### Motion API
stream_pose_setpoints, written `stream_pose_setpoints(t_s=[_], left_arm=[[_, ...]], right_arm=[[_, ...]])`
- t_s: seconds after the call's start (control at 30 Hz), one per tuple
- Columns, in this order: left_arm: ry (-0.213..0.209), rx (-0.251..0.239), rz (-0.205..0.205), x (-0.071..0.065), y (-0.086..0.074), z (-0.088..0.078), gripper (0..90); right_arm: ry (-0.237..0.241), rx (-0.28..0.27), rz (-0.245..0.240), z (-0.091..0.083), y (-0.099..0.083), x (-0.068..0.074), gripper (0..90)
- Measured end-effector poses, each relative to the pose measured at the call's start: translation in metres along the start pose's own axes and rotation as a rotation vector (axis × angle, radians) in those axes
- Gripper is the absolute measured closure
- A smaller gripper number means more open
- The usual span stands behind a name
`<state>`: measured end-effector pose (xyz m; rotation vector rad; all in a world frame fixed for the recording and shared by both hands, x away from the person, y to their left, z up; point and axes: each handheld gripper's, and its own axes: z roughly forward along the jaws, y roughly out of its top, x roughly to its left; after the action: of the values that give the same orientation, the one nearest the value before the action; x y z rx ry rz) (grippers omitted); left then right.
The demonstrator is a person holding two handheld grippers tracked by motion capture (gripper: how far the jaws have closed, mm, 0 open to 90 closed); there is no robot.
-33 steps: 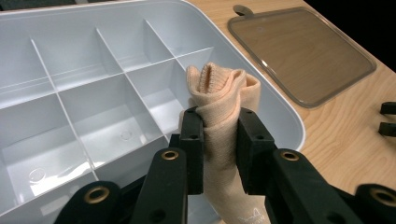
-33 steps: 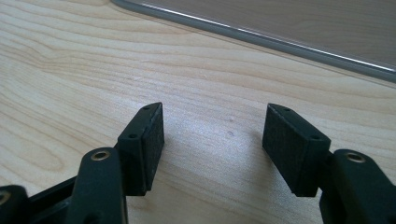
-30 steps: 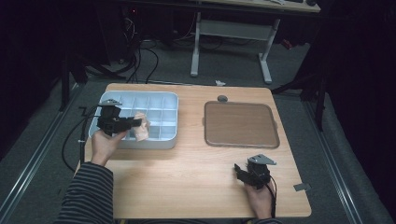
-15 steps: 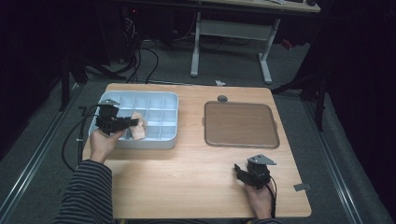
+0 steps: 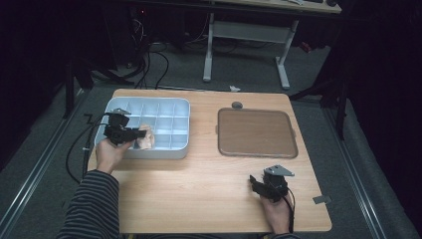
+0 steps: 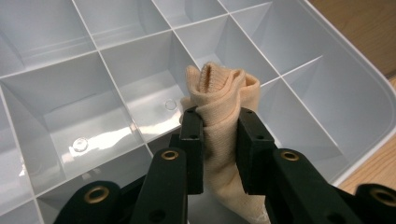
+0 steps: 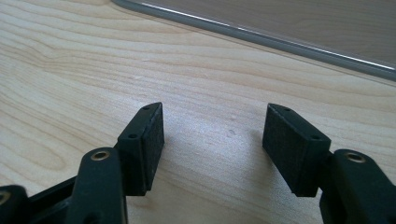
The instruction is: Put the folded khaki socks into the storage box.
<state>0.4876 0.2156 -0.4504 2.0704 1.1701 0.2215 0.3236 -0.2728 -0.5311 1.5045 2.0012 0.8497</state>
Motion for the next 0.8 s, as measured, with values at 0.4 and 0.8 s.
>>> stream_pose_setpoints(t_s=[0.4,0.8], left_arm=[[0.027,0.03,0.021,-0.0022,-0.0011,0.0033,74.9],[0.053,0.074,0.043,-0.0058,-0.003,0.0092,74.9]], right_arm=[[0.0,-0.001,-0.001,0.0,0.0,-0.0001,38.9],[0.001,-0.001,-0.002,0.0001,0.0,-0.0001,38.8]])
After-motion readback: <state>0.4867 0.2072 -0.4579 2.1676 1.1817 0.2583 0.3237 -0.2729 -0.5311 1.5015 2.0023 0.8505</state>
